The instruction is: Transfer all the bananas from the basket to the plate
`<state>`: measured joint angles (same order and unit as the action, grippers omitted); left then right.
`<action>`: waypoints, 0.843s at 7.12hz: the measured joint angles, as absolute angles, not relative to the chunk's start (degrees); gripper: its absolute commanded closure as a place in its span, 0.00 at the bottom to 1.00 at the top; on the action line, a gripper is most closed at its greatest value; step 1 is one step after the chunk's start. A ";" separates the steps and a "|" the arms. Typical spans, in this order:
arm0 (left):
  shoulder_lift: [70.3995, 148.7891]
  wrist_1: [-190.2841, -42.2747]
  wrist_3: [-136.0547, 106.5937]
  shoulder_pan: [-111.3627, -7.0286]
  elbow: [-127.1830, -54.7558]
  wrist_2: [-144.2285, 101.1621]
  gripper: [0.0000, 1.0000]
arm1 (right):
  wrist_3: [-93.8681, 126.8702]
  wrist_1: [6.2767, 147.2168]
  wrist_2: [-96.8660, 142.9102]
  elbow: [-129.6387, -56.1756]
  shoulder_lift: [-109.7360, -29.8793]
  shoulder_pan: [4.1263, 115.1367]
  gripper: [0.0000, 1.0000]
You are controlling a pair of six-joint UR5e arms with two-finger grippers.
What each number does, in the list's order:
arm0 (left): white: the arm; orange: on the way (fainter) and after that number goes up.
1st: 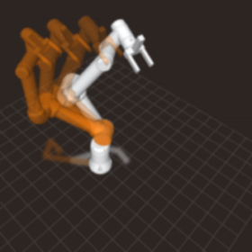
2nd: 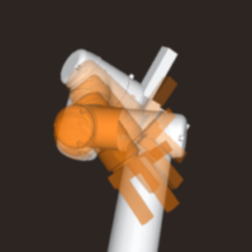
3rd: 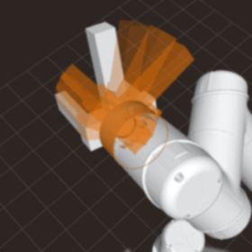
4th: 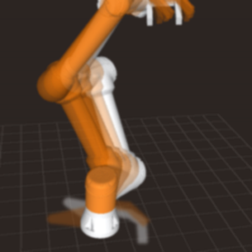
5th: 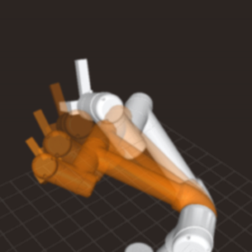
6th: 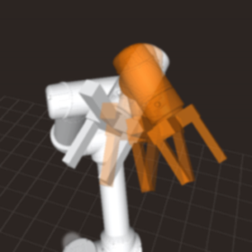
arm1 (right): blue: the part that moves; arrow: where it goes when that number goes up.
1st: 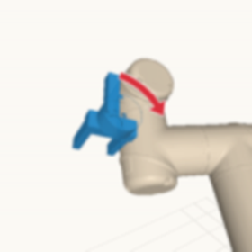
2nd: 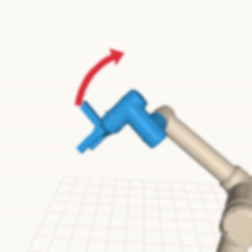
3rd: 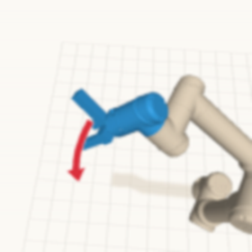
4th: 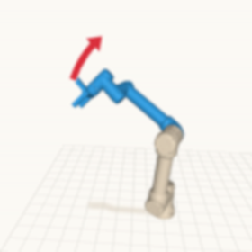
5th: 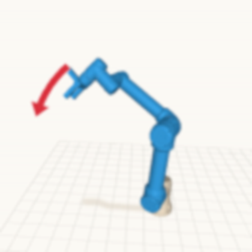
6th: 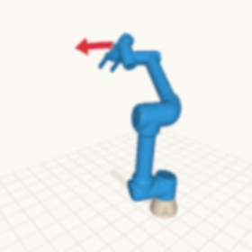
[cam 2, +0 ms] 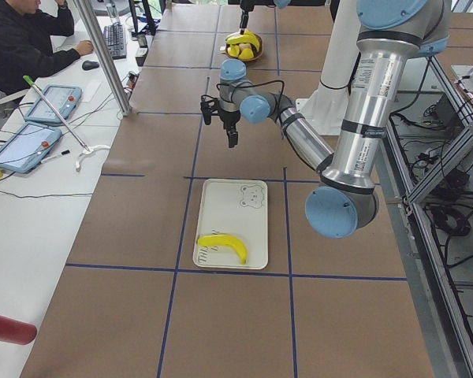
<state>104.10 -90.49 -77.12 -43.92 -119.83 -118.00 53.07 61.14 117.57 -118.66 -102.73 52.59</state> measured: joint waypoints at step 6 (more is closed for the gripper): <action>106.72 -90.60 -82.72 -40.44 -119.58 -116.55 0.01 | 53.62 62.00 121.12 -114.12 -104.10 51.87 0.00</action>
